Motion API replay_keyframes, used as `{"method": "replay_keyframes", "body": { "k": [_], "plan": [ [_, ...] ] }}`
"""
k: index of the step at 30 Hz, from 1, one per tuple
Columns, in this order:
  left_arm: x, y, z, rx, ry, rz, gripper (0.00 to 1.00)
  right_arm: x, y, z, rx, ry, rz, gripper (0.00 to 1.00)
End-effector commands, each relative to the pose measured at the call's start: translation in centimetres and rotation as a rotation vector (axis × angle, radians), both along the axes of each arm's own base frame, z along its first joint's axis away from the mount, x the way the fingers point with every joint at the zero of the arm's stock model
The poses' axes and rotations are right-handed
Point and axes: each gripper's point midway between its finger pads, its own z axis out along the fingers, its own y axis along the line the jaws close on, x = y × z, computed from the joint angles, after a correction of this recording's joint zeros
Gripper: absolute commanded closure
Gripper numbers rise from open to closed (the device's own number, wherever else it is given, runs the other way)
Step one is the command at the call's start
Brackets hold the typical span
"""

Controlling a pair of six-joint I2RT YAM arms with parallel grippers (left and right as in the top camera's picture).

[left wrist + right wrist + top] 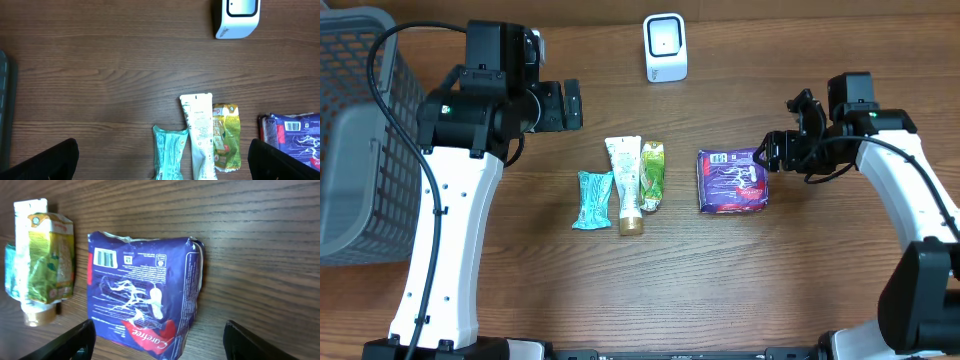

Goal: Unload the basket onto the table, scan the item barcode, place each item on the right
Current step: 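Grasp the purple pack's right edge with the right gripper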

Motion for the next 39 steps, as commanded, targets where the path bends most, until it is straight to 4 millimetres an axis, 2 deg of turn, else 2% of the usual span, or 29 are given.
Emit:
{"method": "replay_keyframes", "body": {
  "k": [1,11,26,29,39],
  "plan": [
    [0.0,0.3,-0.2,0.021,0.002,-0.009,0.00,0.4,-0.2,-0.5,-0.006,-0.005,0.023,0.15],
    [0.0,0.3,-0.2,0.021,0.002,-0.009,0.00,0.6,1.4,-2.2,0.091,0.024,0.084,0.13],
    [0.0,0.3,-0.2,0.021,0.002,-0.009,0.00,1.2,0.2,-4.6,0.207,0.071,0.055,0.14],
    [0.0,0.3,-0.2,0.021,0.002,-0.009,0.00,0.7,0.5,-5.5,0.230,0.094,0.077,0.14],
    [0.0,0.3,-0.2,0.021,0.002,-0.009,0.00,-0.2,1.1,-5.8,0.262,0.103,0.138,0.13]
  ]
}}
